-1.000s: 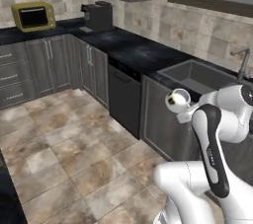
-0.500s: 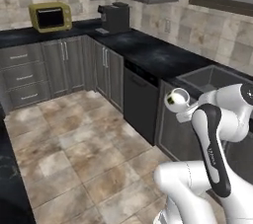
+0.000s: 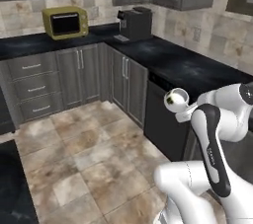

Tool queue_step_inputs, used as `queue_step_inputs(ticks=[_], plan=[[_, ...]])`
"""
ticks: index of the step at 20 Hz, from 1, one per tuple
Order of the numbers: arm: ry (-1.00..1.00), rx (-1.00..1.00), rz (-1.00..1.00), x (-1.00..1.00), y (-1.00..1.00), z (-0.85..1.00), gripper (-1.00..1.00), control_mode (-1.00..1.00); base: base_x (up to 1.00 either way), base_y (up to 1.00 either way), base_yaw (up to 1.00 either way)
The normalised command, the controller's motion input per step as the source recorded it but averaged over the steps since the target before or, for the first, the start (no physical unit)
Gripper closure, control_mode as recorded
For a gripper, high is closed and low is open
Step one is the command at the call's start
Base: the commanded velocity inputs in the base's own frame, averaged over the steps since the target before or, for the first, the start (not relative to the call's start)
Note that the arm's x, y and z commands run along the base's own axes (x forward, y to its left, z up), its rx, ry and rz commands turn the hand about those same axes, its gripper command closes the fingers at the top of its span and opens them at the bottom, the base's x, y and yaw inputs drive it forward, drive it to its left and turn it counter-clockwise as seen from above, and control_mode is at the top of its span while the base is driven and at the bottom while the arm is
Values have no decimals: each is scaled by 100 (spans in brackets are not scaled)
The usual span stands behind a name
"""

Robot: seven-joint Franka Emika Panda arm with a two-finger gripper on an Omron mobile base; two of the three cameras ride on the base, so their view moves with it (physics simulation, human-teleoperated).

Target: Move the mug from next to the sink to the open cabinet. Then, move the bowl with the tomato to the fridge to clear the area for faucet cleaning.

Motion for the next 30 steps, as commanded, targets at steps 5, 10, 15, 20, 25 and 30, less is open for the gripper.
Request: queue_step_inputs(ticks=[5,10,15,20,25,30], plan=[[0,0,0,0,0,0,100,100,100,28,1],[0,0,0,0,0,0,100,100,100,27,0],[0,0,0,0,0,0,100,100,100,21,0],[0,0,0,0,0,0,100,100,100,21,0],[0,0,0,0,0,0,100,100,100,24,0],[0,0,0,0,0,0,100,100,100,20,-7]])
